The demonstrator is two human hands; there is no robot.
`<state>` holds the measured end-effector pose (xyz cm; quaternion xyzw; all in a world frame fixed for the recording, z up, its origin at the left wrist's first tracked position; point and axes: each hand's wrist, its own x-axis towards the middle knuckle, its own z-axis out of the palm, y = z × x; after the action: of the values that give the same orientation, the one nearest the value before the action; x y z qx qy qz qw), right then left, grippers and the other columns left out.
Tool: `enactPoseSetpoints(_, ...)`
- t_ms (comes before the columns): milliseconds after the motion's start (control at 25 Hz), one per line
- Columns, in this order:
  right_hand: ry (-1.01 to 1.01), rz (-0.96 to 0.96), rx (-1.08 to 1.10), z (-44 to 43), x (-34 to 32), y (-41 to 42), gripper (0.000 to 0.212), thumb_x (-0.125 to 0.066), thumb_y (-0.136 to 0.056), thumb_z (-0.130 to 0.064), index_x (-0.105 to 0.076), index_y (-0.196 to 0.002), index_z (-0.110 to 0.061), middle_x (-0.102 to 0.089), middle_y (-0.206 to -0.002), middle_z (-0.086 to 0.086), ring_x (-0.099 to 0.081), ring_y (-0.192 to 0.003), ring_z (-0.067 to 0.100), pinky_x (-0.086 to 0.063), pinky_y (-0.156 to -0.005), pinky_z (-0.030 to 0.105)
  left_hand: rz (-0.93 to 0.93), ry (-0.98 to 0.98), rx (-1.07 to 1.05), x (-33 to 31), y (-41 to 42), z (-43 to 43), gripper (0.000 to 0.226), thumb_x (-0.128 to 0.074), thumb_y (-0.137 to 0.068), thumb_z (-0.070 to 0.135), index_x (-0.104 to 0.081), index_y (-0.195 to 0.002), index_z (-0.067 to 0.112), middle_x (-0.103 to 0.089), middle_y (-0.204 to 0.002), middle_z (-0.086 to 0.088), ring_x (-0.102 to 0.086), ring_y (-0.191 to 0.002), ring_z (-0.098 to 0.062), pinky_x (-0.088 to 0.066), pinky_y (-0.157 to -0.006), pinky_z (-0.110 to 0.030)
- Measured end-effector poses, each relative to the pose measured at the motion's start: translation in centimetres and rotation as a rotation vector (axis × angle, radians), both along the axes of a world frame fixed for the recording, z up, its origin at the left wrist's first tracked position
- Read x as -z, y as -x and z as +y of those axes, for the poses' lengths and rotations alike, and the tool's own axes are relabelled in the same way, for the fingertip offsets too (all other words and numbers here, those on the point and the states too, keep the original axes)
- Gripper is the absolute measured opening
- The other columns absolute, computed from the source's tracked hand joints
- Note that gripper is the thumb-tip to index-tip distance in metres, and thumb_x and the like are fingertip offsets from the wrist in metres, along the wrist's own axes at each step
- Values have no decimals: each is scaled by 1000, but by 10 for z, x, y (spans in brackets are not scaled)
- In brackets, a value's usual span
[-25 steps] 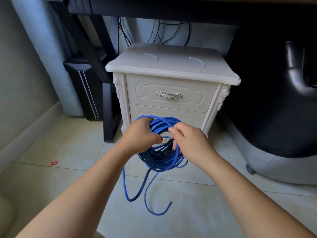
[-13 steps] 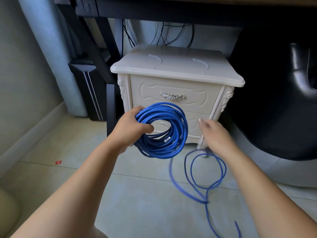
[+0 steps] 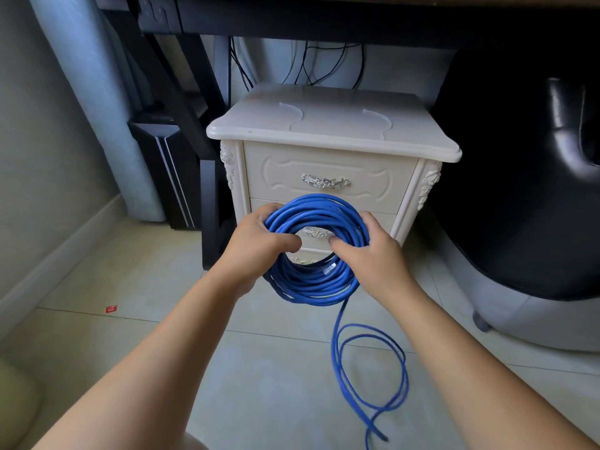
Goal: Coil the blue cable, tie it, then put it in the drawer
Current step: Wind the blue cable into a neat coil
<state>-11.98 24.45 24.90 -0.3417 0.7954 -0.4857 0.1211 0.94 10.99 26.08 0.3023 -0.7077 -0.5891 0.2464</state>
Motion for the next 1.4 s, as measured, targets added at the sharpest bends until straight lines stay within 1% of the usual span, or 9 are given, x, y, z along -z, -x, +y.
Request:
enactPoseSetpoints(200, -31, -182, -71, 4, 0, 0, 27, -68, -82, -43, -56, -107, -42, -66, -89, -15, -64, -81, 10, -51, -54, 25, 79, -42, -84, 0, 3, -4, 30, -65, -72, -7, -63, -84, 20, -52, -63, 5, -47, -60, -14, -40, -60, -29)
enactPoseSetpoints(320, 48, -316, -78, 0, 3, -4, 29, -71, -85, -36, -58, -109, -29, -69, -90, -7, -65, -75, 11, -49, -51, 23, 146, -106, -119, 0, 4, -2, 27, -64, -71, -6, -59, -79, 20, -51, -64, 4, -46, -60, -14, -37, -58, -27)
enactPoseSetpoints(520, 261, -574, -110, -13, 20, -31, 36, -76, -80, -32, -64, -113, -23, -73, -109, -4, -66, -105, 9, -48, -94, 28, 384, -413, -158, 2, 11, 10, 25, -56, -72, -6, -55, -90, 12, -48, -66, -2, -46, -65, -20, -39, -64, -34)
enactPoseSetpoints(640, 526, -786, 2, -23, 16, -32, 56, -78, -67, -23, -60, -118, -12, -68, -112, 14, -68, -105, 22, -51, -98, 40, 501, -628, -104, 0, 18, 27, 25, -50, -83, -9, -55, -98, 10, -53, -63, -1, -56, -61, -16, -49, -73, -34)
enactPoseSetpoints(760, 567, -874, 51, -23, 7, -25, 49, -76, -68, -15, -61, -114, -5, -67, -106, 24, -67, -106, 35, -50, -99, 49, 523, -754, -83, 2, 21, 37, 22, -50, -87, -8, -54, -101, 10, -60, -65, -3, -64, -63, -15, -52, -82, -35)
enactPoseSetpoints(960, 493, -754, 159, -16, 3, -7, 28, -66, -73, 4, -61, -91, -16, -61, -67, -7, -63, -68, 9, -50, -72, 28, 180, -529, -19, 10, 17, 26, 42, -75, -77, 18, -64, -117, 9, -72, -104, -10, -67, -96, -19, -47, -97, -39)
enactPoseSetpoints(1120, 314, -534, 146, -12, 2, 4, 28, -63, -66, 4, -55, -81, -18, -49, -69, -2, -50, -72, 20, -42, -68, 34, 175, -235, -7, 4, 13, 8, 62, -77, -79, 11, -53, -135, 23, -70, -114, 4, -69, -98, -13, -53, -88, -29)
enactPoseSetpoints(1280, 74, -204, -12, -7, -2, 4, 32, -65, -69, 3, -58, -93, -18, -57, -75, -1, -52, -66, 21, -42, -60, 30, 3, 258, 73, 4, 7, 6, 94, -77, -75, 8, -29, -143, 52, -45, -141, 16, -51, -118, 8, -49, -93, -22)
enactPoseSetpoints(1400, -79, 22, -112, -7, -4, -1, 35, -68, -70, -6, -56, -100, -21, -62, -88, -1, -59, -79, 22, -49, -68, 35, -98, 454, 179, 2, 4, 8, 96, -73, -73, 7, -27, -145, 52, -53, -129, 17, -60, -96, 8, -52, -77, -19)
